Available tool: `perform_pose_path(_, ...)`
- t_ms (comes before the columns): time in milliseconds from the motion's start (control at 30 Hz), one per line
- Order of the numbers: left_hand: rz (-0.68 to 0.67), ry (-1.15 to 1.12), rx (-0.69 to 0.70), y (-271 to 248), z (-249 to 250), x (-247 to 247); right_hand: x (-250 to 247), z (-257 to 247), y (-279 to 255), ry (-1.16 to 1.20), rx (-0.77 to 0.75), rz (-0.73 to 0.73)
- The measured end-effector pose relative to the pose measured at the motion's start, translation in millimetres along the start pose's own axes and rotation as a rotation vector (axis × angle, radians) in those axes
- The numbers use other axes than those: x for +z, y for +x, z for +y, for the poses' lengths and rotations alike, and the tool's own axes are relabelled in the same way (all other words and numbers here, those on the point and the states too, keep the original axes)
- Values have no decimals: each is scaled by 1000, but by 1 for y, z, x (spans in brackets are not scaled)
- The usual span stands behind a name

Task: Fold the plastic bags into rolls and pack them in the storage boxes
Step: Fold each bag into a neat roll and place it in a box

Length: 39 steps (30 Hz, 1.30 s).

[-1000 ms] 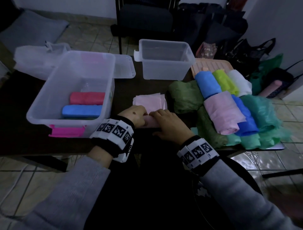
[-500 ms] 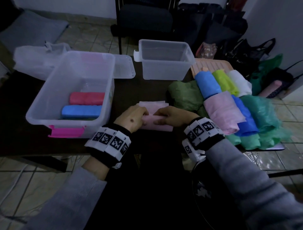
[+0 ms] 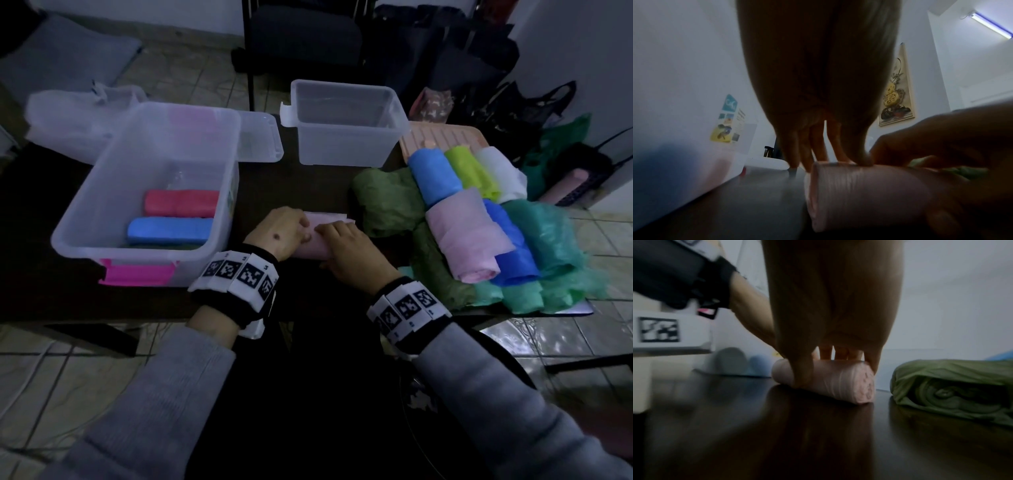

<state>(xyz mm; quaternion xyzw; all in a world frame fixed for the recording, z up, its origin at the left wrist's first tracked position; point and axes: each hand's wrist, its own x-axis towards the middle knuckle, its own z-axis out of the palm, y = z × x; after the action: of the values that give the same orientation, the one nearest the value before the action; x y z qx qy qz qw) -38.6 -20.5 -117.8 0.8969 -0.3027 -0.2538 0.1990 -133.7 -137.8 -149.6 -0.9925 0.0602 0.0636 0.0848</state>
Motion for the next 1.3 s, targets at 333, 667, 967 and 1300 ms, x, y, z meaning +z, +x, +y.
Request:
perform_pose_path(333,-88,8,43,-1,-12,-2,-30,4,11,175,31,-239)
perform_pose_path(667,-122,-10,46,-8,-8,-6,-24,3,24,108,160,-318)
perform_pose_path(967,-147,-12,40,-14,3,-14,-13,-5,-1,118,50,-187)
perform_pose_path(1300,138,-97,-98,-25,37,-60,-8,-12,-11,19,36,-102)
